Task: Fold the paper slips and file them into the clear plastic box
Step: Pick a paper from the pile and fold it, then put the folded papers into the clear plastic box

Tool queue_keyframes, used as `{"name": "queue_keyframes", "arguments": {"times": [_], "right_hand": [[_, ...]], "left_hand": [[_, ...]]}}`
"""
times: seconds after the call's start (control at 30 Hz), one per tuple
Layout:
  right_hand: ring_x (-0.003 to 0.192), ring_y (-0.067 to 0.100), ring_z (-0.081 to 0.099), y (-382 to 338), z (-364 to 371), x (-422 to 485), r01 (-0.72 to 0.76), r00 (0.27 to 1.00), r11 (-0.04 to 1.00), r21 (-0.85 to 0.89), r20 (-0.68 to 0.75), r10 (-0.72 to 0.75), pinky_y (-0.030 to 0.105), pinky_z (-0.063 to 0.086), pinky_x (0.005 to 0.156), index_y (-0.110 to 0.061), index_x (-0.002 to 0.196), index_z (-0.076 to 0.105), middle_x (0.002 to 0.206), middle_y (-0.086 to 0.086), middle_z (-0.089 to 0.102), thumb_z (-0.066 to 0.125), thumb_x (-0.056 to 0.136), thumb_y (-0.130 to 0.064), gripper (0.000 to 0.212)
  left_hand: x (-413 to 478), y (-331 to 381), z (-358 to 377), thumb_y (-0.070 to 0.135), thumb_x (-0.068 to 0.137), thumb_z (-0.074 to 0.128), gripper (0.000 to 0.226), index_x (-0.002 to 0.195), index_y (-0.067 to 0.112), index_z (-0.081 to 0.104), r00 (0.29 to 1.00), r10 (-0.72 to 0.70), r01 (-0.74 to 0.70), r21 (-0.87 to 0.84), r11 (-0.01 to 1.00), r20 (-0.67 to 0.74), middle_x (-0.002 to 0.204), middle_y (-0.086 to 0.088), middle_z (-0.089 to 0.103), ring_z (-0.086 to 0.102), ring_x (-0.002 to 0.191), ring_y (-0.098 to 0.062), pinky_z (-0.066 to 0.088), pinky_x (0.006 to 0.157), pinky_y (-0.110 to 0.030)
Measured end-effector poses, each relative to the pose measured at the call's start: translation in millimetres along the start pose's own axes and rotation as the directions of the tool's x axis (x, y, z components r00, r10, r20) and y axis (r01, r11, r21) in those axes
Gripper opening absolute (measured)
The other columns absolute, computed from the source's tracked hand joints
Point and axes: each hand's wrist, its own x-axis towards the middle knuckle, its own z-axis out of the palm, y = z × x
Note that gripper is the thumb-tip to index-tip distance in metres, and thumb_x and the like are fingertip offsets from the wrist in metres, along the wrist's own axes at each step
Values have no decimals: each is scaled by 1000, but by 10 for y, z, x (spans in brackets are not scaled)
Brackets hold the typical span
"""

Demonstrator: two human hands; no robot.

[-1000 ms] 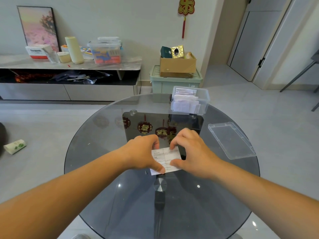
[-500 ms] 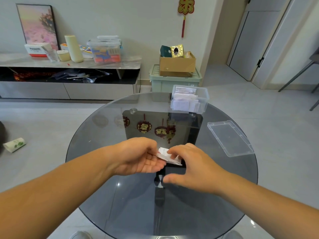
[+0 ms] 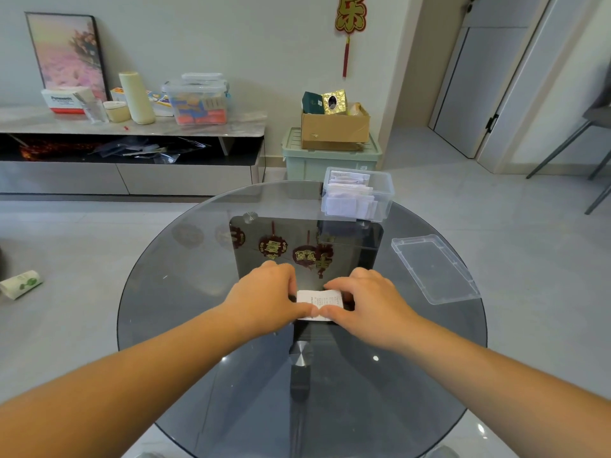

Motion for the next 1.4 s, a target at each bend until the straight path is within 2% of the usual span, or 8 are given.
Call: {"name": "queue_keyframes", "arguments": {"times": [0.2, 0.4, 0.67, 0.83, 0.97, 1.1, 1.23, 1.4], "right_hand": [[113, 15, 37, 89, -67, 47, -4, 995, 999, 33, 105, 0, 38, 36, 102, -48, 135, 55, 109, -9, 41, 61, 90, -56, 45], [102, 14, 33, 141, -119, -22, 131, 985, 966, -221, 137, -102, 33, 30, 92, -54, 145, 38, 104, -9, 34, 40, 97, -64, 49], [103, 12, 31, 132, -118, -17, 105, 987, 985, -137, 139, -86, 31, 30, 90, -51, 145, 42, 103, -11, 34, 48, 96, -61, 50], [110, 6, 36, 89, -148, -30, 107, 984, 993, 40, 137, -112, 32, 38, 98, -41, 127, 60, 112, -16, 42, 64, 90, -53, 39], [90, 4, 57, 51, -206, -21, 105, 989, 970, 217, 78, -124, 30, 52, 82, -39, 97, 65, 94, -15, 62, 65, 92, -38, 5], [76, 7, 60, 77, -308, 101, 42, 996, 947, 319, 65, -66, 22, 51, 69, -37, 98, 67, 85, -9, 66, 68, 92, -28, 11], [68, 6, 59, 151, -492, 324, -6, 991, 962, 274, 131, -31, 25, 50, 67, -29, 86, 72, 79, -3, 69, 70, 89, -35, 7], [71, 7, 61, 354, -941, 798, -25, 999, 988, 151, -40, 31, 22, 48, 64, -26, 85, 71, 76, -9, 66, 68, 92, -34, 10]], "left_hand": [[79, 47, -51, 47, 79, 80, 31, 96, 29, 60, 992, 44, -34, -82, 996, 118, 89, 10, 61, 58, 72, -7, 37, 54, -17], [107, 71, -71, 39, 79, 83, 31, 99, 27, 63, 977, 29, 12, -190, 982, 212, 84, 10, 60, 57, 68, -8, 37, 50, -13], [97, 106, -12, 46, 72, 87, 39, 92, 30, 57, 983, 4, 30, -182, 983, 183, 95, 9, 64, 61, 84, -12, 44, 59, -21], [20, 126, -52, 38, 71, 89, 42, 93, 28, 55, 985, 104, -73, -221, 973, 135, 94, 10, 61, 60, 85, -10, 58, 66, -29], [-1, 147, -67, 33, 76, 84, 33, 87, 29, 54, 979, 185, -161, -233, 959, 85, 86, 8, 59, 53, 72, -7, 46, 62, -21], [121, 211, -120, 36, 79, 82, 30, 89, 36, 53, 976, 214, -200, -227, 953, 37, 82, 9, 59, 53, 69, -5, 43, 62, -17], [413, 294, -253, 45, 82, 78, 17, 78, 35, 65, 969, 243, -235, -139, 962, 49, 80, 9, 65, 60, 73, -4, 44, 61, -13], [1051, 456, -526, 46, 82, 76, 22, 86, 27, 65, 939, 313, -326, -77, 942, -144, 89, 10, 60, 57, 80, -6, 53, 77, -31]]}}
